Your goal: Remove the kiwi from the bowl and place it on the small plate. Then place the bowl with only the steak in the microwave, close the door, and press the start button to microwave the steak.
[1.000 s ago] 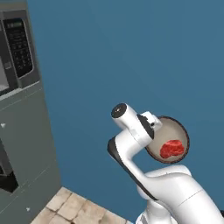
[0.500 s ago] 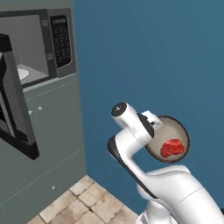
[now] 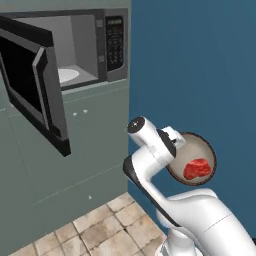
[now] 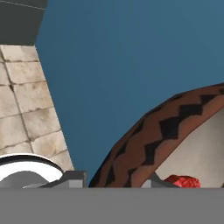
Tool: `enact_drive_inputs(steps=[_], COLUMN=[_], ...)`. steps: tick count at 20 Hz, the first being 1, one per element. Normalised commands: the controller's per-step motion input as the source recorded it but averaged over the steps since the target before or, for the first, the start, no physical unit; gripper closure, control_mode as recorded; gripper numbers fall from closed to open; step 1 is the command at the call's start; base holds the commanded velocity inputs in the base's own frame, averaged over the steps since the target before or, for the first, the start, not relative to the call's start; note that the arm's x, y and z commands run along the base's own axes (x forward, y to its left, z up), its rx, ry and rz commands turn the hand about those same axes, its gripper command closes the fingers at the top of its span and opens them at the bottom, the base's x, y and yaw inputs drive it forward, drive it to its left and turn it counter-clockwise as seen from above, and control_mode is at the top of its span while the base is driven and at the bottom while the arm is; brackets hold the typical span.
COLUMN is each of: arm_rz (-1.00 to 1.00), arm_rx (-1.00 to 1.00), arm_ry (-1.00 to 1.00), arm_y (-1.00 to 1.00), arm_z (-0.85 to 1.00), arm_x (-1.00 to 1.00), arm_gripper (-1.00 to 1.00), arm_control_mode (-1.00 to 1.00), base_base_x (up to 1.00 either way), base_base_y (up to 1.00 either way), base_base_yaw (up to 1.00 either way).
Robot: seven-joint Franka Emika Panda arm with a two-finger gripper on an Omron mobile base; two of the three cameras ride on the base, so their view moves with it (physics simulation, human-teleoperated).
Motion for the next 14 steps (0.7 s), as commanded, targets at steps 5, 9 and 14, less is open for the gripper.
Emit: enact_drive_inputs(steps=[5,9,14], arm_rz=[0.00,0.00,0.00], arm_rx=[0.00,0.00,0.00], arm_ry=[0.00,0.00,0.00], arm_y=[0.00,0.00,0.00], arm_z=[0.00,0.00,0.00], arm_x=[0.00,0.00,0.00], arm_gripper=[1.00,1.00,1.00], arm_control_mode=[1.00,1.00,1.00], base_base_x=[0.41,0.49,0.48], base_base_y=[-0.03,0.02,0.06], base_base_yaw=[0.45,0.36,0.29])
